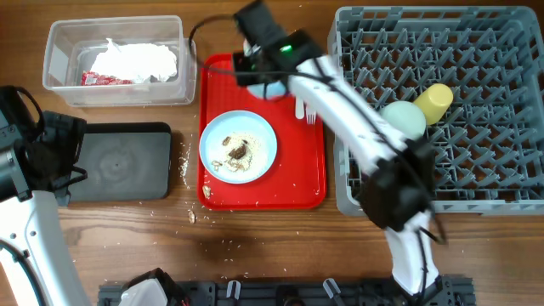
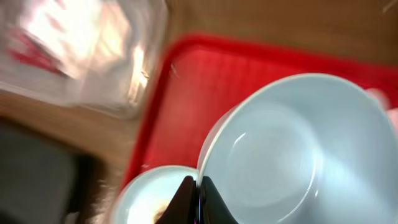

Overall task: Sort waste into correct bins and load items into the dishwasher rack
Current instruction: 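Carry the blue bowl into the rack and set it down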

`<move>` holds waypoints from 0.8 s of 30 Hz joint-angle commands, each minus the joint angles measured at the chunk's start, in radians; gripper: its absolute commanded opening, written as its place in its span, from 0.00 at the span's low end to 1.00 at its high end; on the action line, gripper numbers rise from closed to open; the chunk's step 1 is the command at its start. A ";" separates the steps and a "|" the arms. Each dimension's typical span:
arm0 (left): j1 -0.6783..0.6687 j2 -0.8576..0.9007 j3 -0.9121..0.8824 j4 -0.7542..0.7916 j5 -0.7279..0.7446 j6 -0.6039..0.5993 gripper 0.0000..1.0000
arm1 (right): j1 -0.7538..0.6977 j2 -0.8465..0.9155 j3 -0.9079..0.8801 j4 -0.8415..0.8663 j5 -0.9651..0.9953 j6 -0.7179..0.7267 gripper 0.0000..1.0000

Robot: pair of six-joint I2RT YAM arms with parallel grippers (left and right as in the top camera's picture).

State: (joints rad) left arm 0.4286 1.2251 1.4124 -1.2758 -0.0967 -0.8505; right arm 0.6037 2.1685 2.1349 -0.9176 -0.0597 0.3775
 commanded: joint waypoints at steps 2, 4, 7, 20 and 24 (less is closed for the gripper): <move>0.006 -0.002 0.000 0.003 -0.010 0.006 1.00 | -0.134 -0.224 0.004 -0.087 -0.160 0.015 0.04; 0.006 -0.002 0.000 0.003 -0.010 0.006 1.00 | -0.219 -0.288 0.004 -0.185 -0.220 0.015 0.04; 0.006 -0.002 0.000 0.003 -0.010 0.006 1.00 | -0.314 -0.336 0.004 -0.318 -0.261 -0.007 0.04; 0.006 -0.002 0.000 0.003 -0.010 0.006 1.00 | -0.703 -0.456 -0.233 -0.690 -0.779 -0.446 0.04; 0.006 -0.002 0.000 0.003 -0.010 0.006 1.00 | -0.748 -0.484 -0.430 -0.690 -0.932 -0.575 0.04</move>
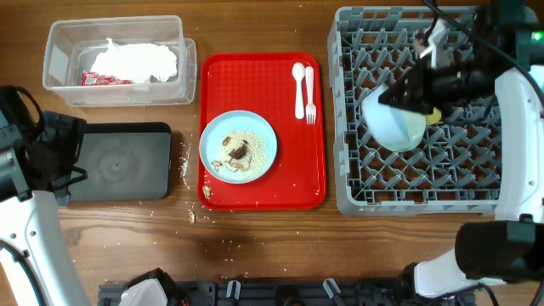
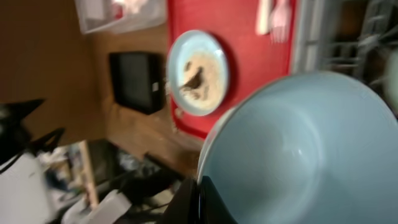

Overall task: Sort waste into correct bins and load items into the dishwasher rack
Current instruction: 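Carry the blue bowl into the rack and set it down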

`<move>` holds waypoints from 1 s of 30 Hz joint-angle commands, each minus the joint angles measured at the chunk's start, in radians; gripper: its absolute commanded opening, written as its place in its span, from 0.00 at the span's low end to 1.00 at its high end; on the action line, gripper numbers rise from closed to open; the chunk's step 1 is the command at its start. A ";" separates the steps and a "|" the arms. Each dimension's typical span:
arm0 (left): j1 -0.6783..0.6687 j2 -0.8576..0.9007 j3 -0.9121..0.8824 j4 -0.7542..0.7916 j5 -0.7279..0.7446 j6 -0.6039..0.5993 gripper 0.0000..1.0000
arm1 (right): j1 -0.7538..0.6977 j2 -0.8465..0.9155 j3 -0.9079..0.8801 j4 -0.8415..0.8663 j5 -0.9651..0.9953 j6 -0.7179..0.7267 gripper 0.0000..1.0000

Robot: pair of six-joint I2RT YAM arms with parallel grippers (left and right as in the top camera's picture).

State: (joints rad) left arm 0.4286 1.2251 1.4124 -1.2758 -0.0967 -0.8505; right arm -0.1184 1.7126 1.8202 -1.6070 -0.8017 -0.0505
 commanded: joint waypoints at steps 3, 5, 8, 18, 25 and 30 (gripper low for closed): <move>0.006 -0.002 0.000 0.003 -0.010 0.006 1.00 | -0.060 -0.031 -0.229 0.006 -0.243 -0.195 0.04; 0.006 -0.002 0.000 0.003 -0.010 0.006 1.00 | -0.100 -0.031 -0.303 0.023 -0.259 -0.212 0.04; 0.006 -0.002 0.000 0.003 -0.010 0.006 1.00 | -0.186 -0.031 -0.420 0.031 -0.309 -0.293 0.04; 0.006 -0.002 0.000 0.003 -0.010 0.006 1.00 | -0.275 -0.030 -0.667 0.118 -0.359 -0.389 0.04; 0.006 -0.002 0.000 0.003 -0.010 0.006 1.00 | -0.374 -0.030 -0.667 0.143 -0.303 -0.346 0.04; 0.006 -0.002 0.000 0.003 -0.010 0.006 1.00 | -0.387 -0.035 -0.663 0.142 -0.265 -0.339 0.06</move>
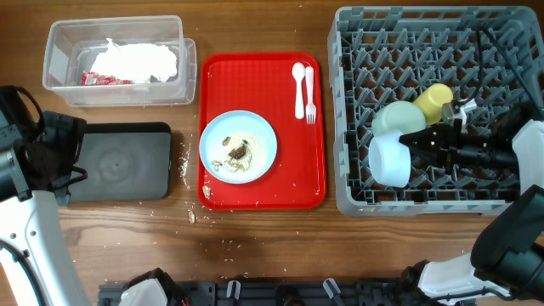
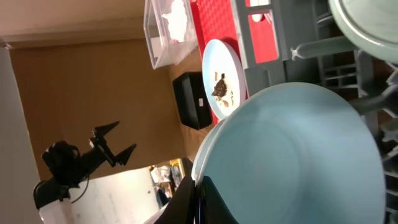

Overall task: Sort waste into correct bins and load items into the dishwasher rack
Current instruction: 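Carry the blue bowl into the rack and set it down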

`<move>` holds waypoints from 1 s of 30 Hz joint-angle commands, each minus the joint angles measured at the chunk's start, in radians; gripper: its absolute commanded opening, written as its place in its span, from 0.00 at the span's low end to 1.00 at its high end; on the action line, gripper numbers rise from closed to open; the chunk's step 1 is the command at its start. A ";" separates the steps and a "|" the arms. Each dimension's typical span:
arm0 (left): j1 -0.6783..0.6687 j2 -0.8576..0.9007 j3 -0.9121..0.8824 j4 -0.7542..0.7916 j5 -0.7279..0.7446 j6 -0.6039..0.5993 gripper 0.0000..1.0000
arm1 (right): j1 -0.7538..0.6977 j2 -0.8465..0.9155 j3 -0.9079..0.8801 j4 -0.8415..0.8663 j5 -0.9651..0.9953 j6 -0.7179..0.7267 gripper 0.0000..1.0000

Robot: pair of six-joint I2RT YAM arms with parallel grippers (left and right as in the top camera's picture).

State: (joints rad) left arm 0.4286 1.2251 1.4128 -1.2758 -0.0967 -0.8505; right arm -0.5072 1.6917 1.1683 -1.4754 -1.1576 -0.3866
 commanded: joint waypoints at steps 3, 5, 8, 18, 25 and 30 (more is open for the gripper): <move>0.006 -0.002 -0.001 0.003 -0.010 0.006 1.00 | 0.002 -0.038 0.016 0.053 0.140 0.082 0.16; 0.006 -0.002 -0.001 0.003 -0.010 0.006 1.00 | 0.002 -0.066 0.045 0.127 0.293 0.246 0.21; 0.006 -0.002 -0.001 0.003 -0.010 0.006 1.00 | 0.002 -0.128 0.079 0.198 0.533 0.444 0.29; 0.006 -0.002 -0.001 0.003 -0.010 0.006 1.00 | 0.009 -0.351 0.199 0.188 0.804 0.632 0.60; 0.006 -0.002 -0.001 0.003 -0.010 0.006 1.00 | 0.204 -0.356 0.140 0.117 0.813 0.612 0.07; 0.006 -0.002 -0.001 0.003 -0.010 0.006 1.00 | 0.334 -0.329 -0.005 0.151 0.956 0.731 0.04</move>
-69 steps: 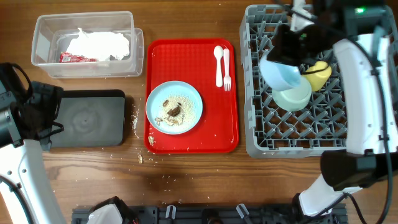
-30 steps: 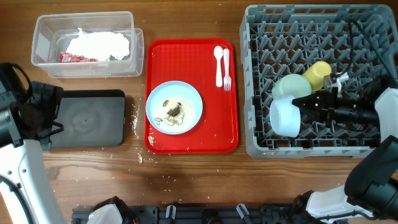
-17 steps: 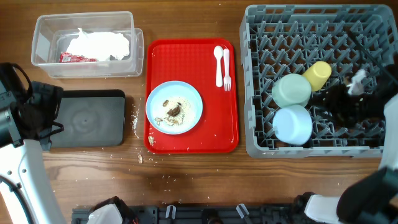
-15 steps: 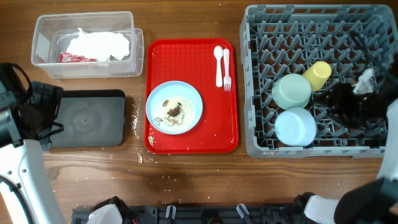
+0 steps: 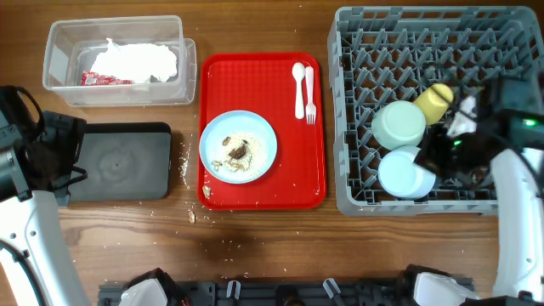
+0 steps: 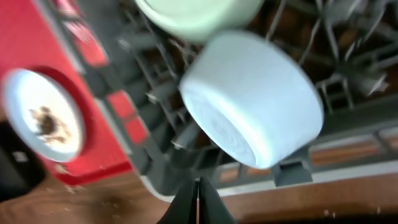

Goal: Sort waste into correct bins and load items into the dishwasher rack

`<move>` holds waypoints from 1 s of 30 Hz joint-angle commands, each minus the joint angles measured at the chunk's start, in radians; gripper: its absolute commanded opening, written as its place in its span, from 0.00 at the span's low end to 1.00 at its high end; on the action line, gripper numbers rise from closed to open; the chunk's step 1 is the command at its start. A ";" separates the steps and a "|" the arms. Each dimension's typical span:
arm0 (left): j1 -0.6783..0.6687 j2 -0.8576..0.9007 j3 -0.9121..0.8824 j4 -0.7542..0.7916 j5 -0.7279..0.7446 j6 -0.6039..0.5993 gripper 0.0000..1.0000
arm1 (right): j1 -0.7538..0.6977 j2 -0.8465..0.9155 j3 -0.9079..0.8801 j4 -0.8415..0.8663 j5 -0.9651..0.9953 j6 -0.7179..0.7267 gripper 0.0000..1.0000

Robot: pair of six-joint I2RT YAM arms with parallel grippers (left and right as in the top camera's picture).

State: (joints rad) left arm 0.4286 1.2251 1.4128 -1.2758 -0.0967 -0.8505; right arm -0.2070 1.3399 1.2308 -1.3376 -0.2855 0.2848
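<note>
The light blue bowl [image 5: 406,172] [image 6: 255,115] lies tipped over, base up, in the grey dishwasher rack [image 5: 357,202] at its front left. It sits just in front of a green bowl [image 5: 399,125] [image 6: 199,15] and a yellow cup [image 5: 433,98]. My right gripper [image 5: 435,157] [image 6: 198,193] is beside the blue bowl, shut and empty. A blue plate with food scraps [image 5: 238,146] [image 6: 40,115] rests on the red tray [image 5: 259,191], with a white spoon [image 5: 298,89] and fork [image 5: 309,92]. My left gripper [image 5: 59,153] is at the far left, its fingers hidden.
A clear bin [image 5: 115,93] at the back left holds white paper and a red wrapper. A black bin [image 5: 119,161] sits in front of it beside the left arm. Crumbs [image 5: 189,166] lie on the wood left of the tray.
The blue bowl was held by its rim at the rack's front left. Now it rests in the rack, and my right gripper has let go, drawn slightly away and shut.
My right gripper was shut on the blue bowl's rim at the tray's far end. Then it held the bowl over the rack, then low at the rack's front left. Now the bowl lies in the rack, released. The left arm stayed put.
</note>
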 commanded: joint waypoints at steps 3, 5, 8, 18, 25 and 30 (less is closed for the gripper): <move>0.006 -0.002 -0.001 0.003 -0.010 0.006 1.00 | 0.035 0.053 -0.104 0.048 0.094 0.069 0.04; 0.006 -0.002 -0.001 0.003 -0.010 0.006 1.00 | 0.035 0.079 -0.114 0.077 0.101 0.090 0.04; 0.006 -0.002 -0.001 0.003 -0.010 0.006 1.00 | 0.035 0.091 -0.114 0.102 0.242 0.195 0.05; 0.006 -0.002 -0.001 0.003 -0.010 0.006 1.00 | 0.012 0.091 -0.063 0.140 0.333 0.245 0.09; 0.006 -0.002 -0.001 0.003 -0.010 0.006 1.00 | 0.013 0.091 -0.043 0.225 0.095 0.159 0.11; 0.006 -0.002 -0.001 0.003 -0.010 0.006 1.00 | 0.013 0.121 -0.050 0.257 0.081 0.160 0.16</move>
State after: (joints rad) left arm 0.4286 1.2251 1.4124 -1.2758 -0.0967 -0.8505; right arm -0.1925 1.4273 1.1622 -1.0866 -0.1593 0.4629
